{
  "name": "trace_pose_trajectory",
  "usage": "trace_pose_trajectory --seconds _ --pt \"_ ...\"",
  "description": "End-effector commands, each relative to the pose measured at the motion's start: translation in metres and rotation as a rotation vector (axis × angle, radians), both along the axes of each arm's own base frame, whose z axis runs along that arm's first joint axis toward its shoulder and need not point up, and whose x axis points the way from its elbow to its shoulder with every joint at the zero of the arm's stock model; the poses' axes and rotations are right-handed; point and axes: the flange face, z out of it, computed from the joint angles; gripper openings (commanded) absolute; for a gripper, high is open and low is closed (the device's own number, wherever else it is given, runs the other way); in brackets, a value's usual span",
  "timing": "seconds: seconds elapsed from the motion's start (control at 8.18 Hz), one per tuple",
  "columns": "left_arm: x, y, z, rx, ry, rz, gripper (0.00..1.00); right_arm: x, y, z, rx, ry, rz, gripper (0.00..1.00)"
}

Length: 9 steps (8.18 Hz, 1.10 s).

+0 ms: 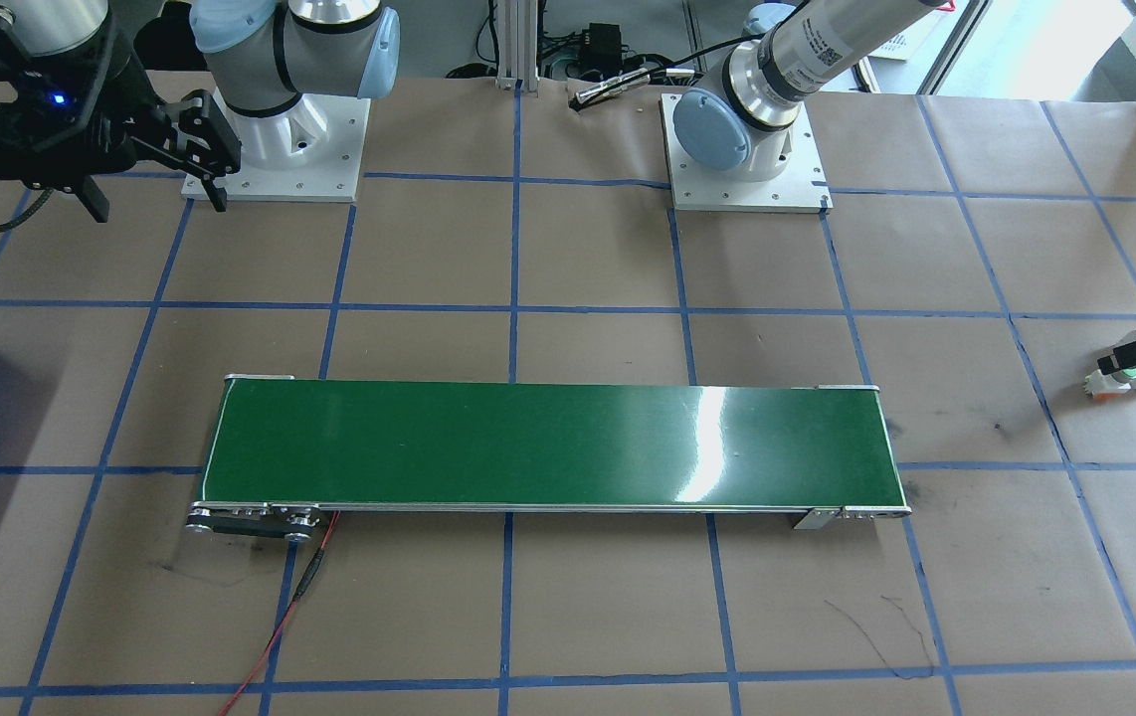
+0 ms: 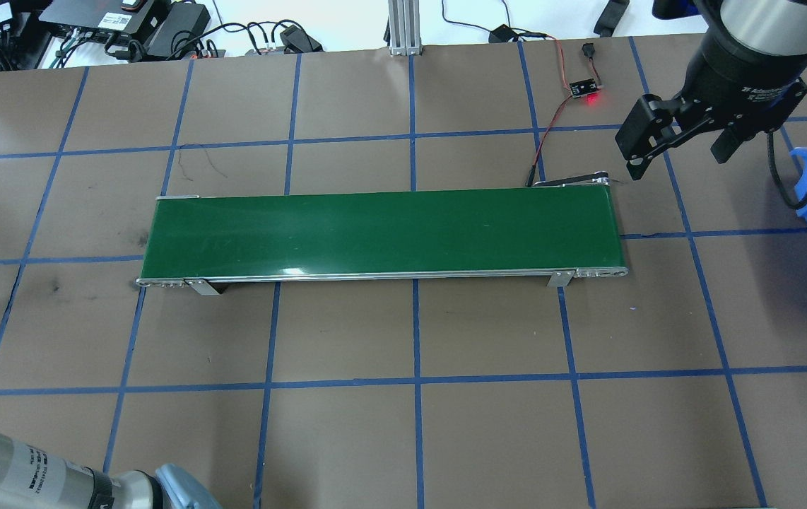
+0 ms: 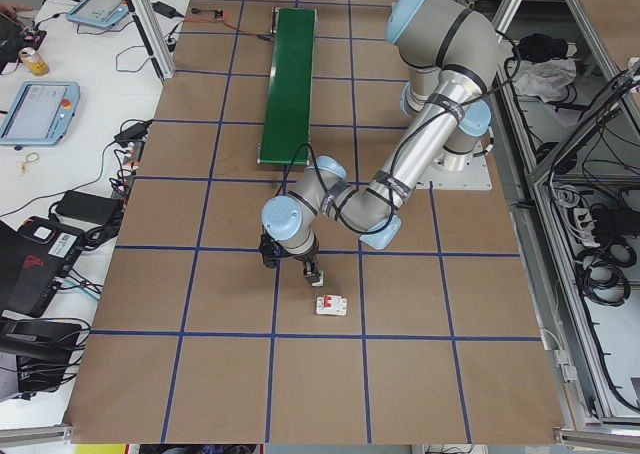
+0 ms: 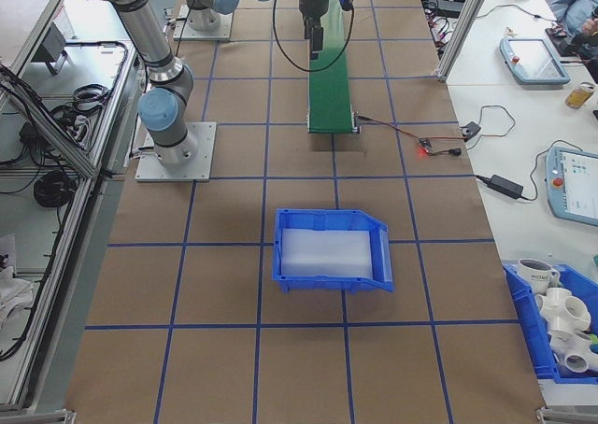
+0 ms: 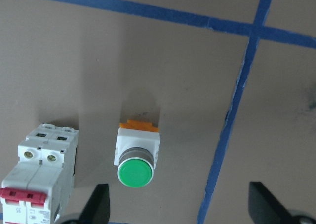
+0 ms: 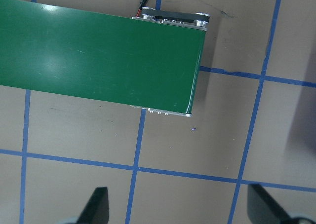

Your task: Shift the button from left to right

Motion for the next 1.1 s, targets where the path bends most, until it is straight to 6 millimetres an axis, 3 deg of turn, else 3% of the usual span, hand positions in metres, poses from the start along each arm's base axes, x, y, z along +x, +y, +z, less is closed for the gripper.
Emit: trace_pose_trajectory --seconds 0.0,0.98 --pt "0.012 -0.004 -0.023 0.013 -0.04 -0.066 1.0 0.0 0.0 -0.001 0.001 0.0 -0.001 1.0" --pt "0.016 -0.007 -0.059 0.031 -0.01 -0.074 1.0 0.0 0.0 -0.001 0.001 0.0 -0.001 1.0"
